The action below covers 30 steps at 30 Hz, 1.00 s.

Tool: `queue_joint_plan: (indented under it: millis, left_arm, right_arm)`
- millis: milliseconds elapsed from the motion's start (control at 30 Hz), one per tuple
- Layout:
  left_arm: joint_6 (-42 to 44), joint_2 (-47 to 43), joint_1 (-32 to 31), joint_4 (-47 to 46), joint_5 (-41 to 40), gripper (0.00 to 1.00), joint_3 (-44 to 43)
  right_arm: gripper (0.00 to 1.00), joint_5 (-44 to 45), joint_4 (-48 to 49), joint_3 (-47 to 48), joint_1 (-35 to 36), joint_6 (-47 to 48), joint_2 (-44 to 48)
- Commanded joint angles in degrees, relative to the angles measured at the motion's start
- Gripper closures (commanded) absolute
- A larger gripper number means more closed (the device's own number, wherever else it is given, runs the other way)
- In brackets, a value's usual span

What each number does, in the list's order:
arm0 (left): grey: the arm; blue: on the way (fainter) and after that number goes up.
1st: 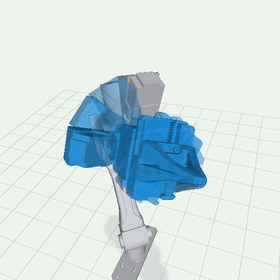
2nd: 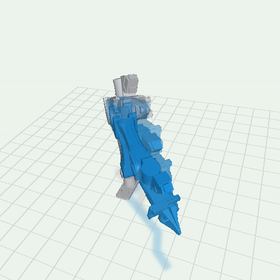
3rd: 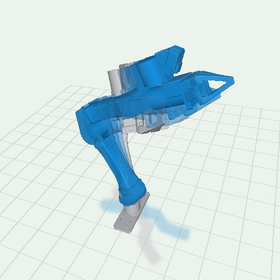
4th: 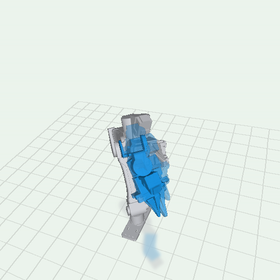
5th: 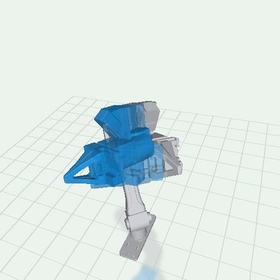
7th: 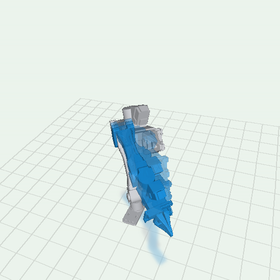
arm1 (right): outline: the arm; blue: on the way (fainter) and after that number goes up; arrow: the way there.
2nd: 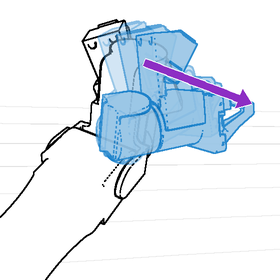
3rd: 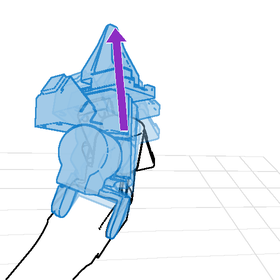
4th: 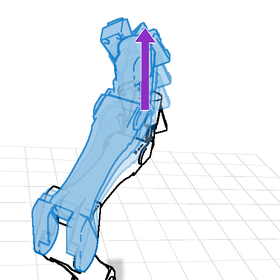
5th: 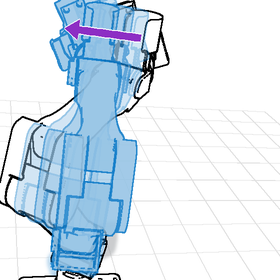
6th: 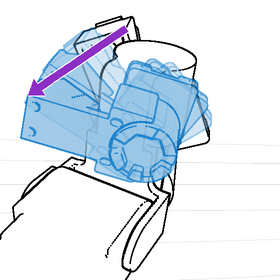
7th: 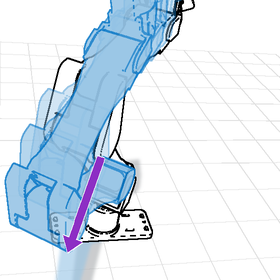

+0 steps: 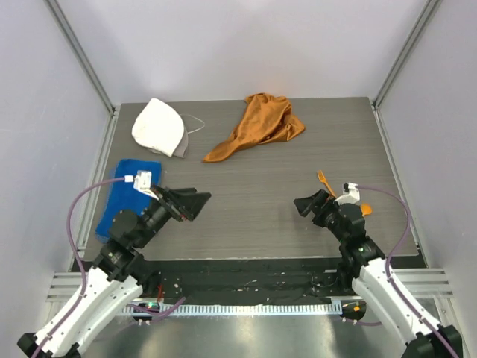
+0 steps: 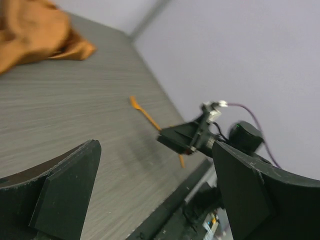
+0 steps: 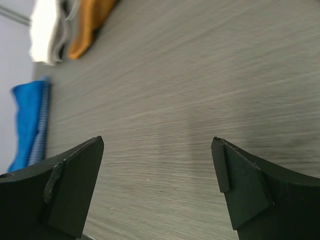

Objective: Fold the napkin into a case and place the utensils inside
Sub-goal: Move the crumpled napkin to the center of the board.

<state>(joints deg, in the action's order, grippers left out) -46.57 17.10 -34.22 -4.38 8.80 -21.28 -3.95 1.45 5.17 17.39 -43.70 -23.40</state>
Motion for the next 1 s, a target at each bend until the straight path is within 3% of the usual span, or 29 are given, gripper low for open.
queue_joint_plan:
  millis: [0, 67, 167, 300, 467, 500, 633, 833, 967]
  left_arm:
    - [-3.76, 8.81, -0.06, 20.09, -19.76, 0.0, -10.95]
    - [-7.91, 12.84, 0.03, 23.27, -23.63, 0.0, -12.47]
    - [-3.01, 16.45, -0.06, 11.38, -21.54, 0.0, -10.28]
    - [-4.58, 25.5, 0.38, 6.93, -31.63, 0.0, -10.79]
    - [-2.83, 47.11, 3.09, 10.61, -32.53, 0.0, -27.01]
    - [-2.83, 54.98, 4.93, 12.28, -31.31, 0.0, -29.76]
    - [-1.69, 71.25, 10.2, 11.51, -25.78, 0.0, -40.66]
    - [1.12, 90.19, 13.91, 15.37, -21.99, 0.0, -58.07]
    - [6.13, 101.52, 14.0, 10.82, -12.7, 0.0, -66.86]
  right_arm:
    - [0.0, 9.74, -3.47, 11.24, -0.25, 2.75, -9.1]
    - [0.0, 9.57, -3.65, 13.54, -0.25, 3.35, -14.03]
    - [0.0, 5.45, -4.26, 18.37, -0.16, 8.35, -18.61]
    - [0.0, 4.74, -5.76, 22.42, -0.34, 9.16, -20.81]
    - [0.0, 5.08, -9.7, 26.11, -0.25, 11.8, -22.48]
    - [0.0, 5.87, -10.76, 27.51, -0.25, 12.15, -23.09]
    - [0.0, 10.53, -15.95, 30.33, -0.34, 13.47, -23.36]
    - [0.0, 12.12, -18.24, 31.74, -0.34, 14.35, -20.82]
    - [0.0, 12.56, -18.76, 32.09, -0.42, 15.4, -20.28]
